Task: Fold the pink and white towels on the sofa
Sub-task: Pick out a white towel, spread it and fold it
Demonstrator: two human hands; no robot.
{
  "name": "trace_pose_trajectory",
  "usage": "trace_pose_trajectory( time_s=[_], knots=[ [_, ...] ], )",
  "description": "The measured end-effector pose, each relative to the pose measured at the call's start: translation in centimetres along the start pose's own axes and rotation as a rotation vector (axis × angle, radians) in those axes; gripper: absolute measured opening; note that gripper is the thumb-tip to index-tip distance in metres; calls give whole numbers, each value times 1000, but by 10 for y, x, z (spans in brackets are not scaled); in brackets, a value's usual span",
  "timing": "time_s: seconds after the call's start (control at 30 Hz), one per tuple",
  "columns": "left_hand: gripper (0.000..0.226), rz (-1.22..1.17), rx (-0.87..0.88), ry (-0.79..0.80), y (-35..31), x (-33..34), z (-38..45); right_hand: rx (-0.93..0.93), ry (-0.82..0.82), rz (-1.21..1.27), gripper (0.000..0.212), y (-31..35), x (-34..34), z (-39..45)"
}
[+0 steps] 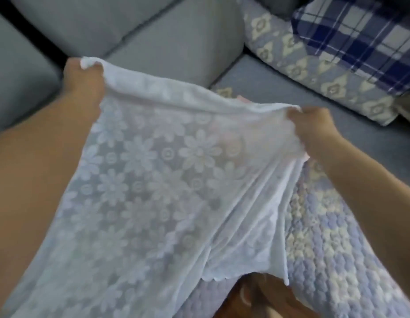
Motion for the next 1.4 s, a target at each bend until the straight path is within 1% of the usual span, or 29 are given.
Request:
trace_pose_trajectory(
  time_s=[0.03,0.1,0.13,0.17,0.2,0.27,0.3,0.33,0.37,0.4,0.47,0.5,0.53,0.57,0.63,0.73,0.8,0.87,0.9,0.97,1.03,1.1,1.13,1.17,1.2,1.27,1.3,1.33,1.4],
  knots=[
    [57,147,13,46,5,30,5,29,72,79,34,-2,18,19],
    [86,526,74,51,23,84,-11,65,222,210,18,-14,47,51],
    [89,678,159,47,31,114,-32,89,297,264,19,-26,56,60],
    [87,778,261,116,39,150,-61,116,354,318,30,-40,60,63],
    [82,843,368,259,49,188,-94,107,352,355,38,-54,56,64],
    [73,923,553,565,73,251,-165,-33,157,212,35,-85,17,50],
    [69,932,621,645,79,268,-190,-66,26,78,24,-110,-7,34],
    [65,919,667,670,79,279,-201,-41,-71,-24,11,-142,-28,13],
    [63,892,689,670,74,287,-201,29,-94,-99,13,-175,-40,-10],
    [62,879,705,664,67,296,-195,103,-34,-171,20,-211,-44,-33],
    [63,927,749,658,52,320,-176,283,241,-316,22,-280,-25,-81],
    [63,969,792,664,43,333,-168,306,350,-438,40,-301,-15,-100],
    [63,1001,848,677,33,348,-163,245,405,-566,50,-316,-6,-109],
    [62,1024,907,694,25,363,-162,177,395,-629,46,-319,0,-110],
    [59,1066,1012,747,14,391,-169,199,285,-578,15,-313,-2,-97],
    [42,1124,1022,935,14,425,-192,336,-13,-174,19,-313,-43,-76],
    [30,1236,994,972,19,435,-198,301,-216,-60,10,-296,-93,-56],
    [30,1292,942,854,15,435,-188,251,-354,-108,17,-282,-144,-29],
    [31,1302,906,758,8,433,-180,223,-372,-169,18,-276,-163,-11],
    [30,1279,841,545,-11,428,-162,151,-303,-342,13,-268,-181,27],
    [27,1238,789,390,-26,425,-152,75,-208,-524,12,-264,-183,55],
    [25,1172,821,378,-31,431,-159,-7,-134,-674,16,-265,-175,73],
    [23,1092,883,443,-32,436,-176,-26,-99,-715,18,-270,-171,78],
    [22,987,973,565,-31,442,-201,-30,-67,-735,20,-278,-168,81],
    [25,896,1084,740,-25,448,-235,-16,-35,-740,20,-287,-165,81],
    [45,908,1321,1088,2,448,-303,39,0,-739,15,-306,-164,76],
    [50,961,1431,1163,17,445,-324,56,-7,-737,13,-313,-166,72],
    [48,996,1498,1166,26,443,-334,65,-24,-730,11,-316,-169,67],
    [32,947,1523,1112,22,441,-336,36,-54,-699,12,-315,-176,59]
  ],
)
Point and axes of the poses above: each hand's wrist, its own z-axis towards the middle knuckle, its own x-axis out of the palm, y = z × x, the point moved 10 cm from there along z, towards the middle knuckle, and after that the axes turned 7 degrees about z, right-handed, at the moved point
